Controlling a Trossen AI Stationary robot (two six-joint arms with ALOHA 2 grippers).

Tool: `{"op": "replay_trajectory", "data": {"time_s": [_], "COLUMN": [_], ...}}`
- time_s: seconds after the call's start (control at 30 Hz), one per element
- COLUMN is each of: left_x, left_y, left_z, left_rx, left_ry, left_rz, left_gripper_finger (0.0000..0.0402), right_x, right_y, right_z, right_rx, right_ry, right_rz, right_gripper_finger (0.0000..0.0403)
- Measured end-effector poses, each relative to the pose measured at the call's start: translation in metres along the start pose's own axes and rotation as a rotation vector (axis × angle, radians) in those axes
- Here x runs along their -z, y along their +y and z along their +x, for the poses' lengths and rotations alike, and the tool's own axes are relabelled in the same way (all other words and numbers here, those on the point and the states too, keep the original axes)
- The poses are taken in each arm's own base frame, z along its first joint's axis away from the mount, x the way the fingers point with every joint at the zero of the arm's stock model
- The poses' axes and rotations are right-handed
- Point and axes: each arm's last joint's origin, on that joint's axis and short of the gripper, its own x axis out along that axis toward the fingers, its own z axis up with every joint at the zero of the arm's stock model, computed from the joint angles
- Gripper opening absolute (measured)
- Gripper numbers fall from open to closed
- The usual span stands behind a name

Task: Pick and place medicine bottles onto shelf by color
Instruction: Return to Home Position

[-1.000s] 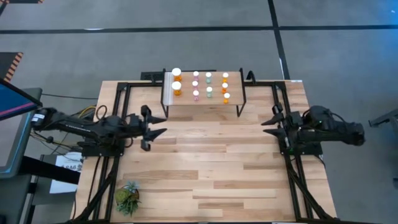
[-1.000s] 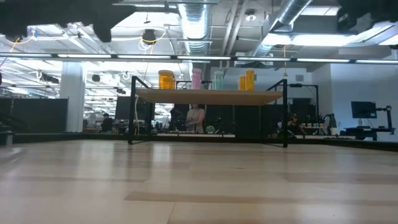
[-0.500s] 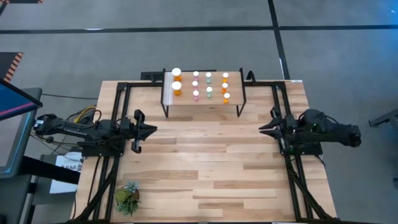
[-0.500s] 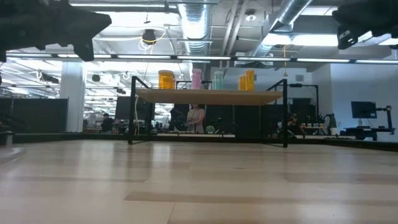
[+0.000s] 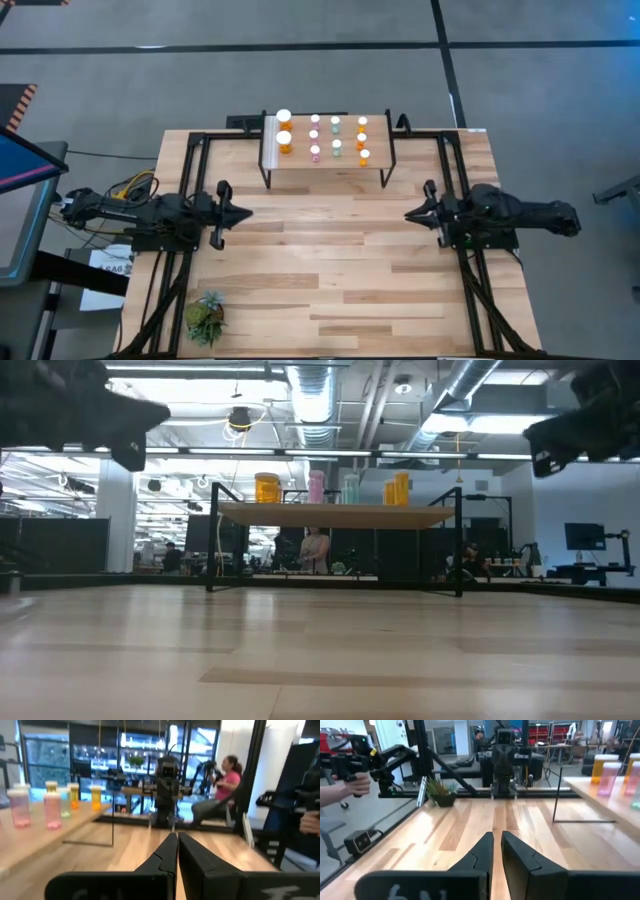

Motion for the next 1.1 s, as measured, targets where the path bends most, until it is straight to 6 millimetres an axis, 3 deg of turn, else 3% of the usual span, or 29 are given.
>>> {"op": "replay_trajectory", "data": {"time_s": [0.2, 0.87, 1.1], "left_x": [0.011, 0.032, 0.022], "left_y": [0.000, -0.005, -0.006], "left_z": [-0.001, -0.006, -0.008], "left_rx": [0.011, 0.240, 0.311], "left_ry": [0.106, 0.340, 0.229], "left_rz": [-0.002, -0.018, 0.038], "left_gripper_finger": [0.0000, 0.0000, 0.0000], "right_x": [0.019, 0.022, 0.022], "right_y": [-0.002, -0.002, -0.002], "right_z": [0.006, 0.008, 0.008], "right_rx": [0.002, 0.003, 0.003], "right_ry": [0.019, 0.030, 0.031], "right_rz": [0.017, 0.066, 0.065], "right_gripper_finger": [0.0058, 0.0058, 0.0058]}}
